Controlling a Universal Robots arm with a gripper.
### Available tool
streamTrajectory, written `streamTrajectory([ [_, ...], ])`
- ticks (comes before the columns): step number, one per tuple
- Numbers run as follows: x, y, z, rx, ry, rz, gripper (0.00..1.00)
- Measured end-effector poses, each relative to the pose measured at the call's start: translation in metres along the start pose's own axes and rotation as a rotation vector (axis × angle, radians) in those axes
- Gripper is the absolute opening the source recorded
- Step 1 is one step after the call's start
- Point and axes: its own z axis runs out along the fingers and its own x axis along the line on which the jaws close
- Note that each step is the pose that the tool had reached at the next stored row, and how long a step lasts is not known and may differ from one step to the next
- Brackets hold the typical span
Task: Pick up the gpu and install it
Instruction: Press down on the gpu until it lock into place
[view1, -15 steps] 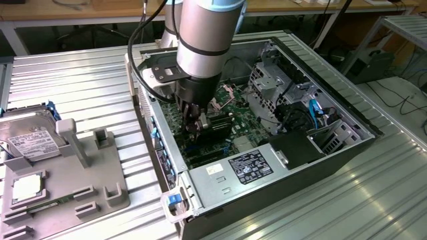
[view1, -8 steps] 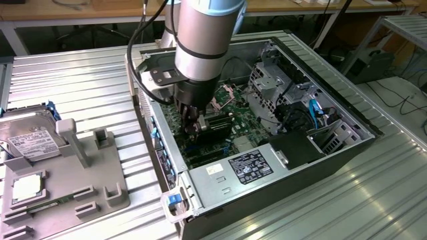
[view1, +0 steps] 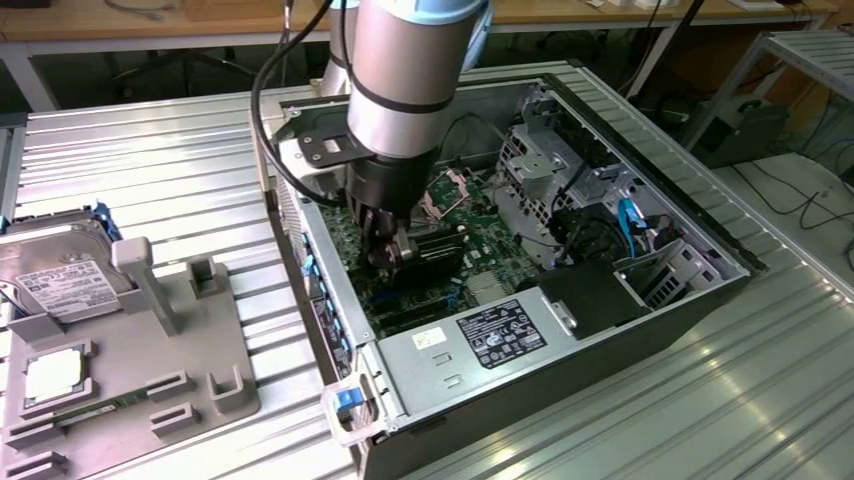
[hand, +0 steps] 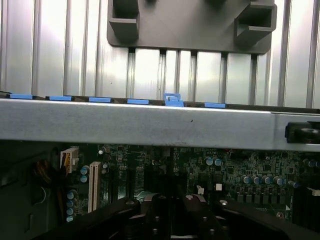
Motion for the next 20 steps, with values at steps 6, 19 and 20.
streamTrajectory([
  [6, -0.0001, 0.0005, -0.0025, 0.0018, -0.0003, 0.000, 0.14],
  [19, -0.0002, 0.0018, -0.0020, 0.0016, -0.0002, 0.000, 0.10],
  [20, -0.0002, 0.0017, -0.0012, 0.0016, -0.0001, 0.000, 0.10],
])
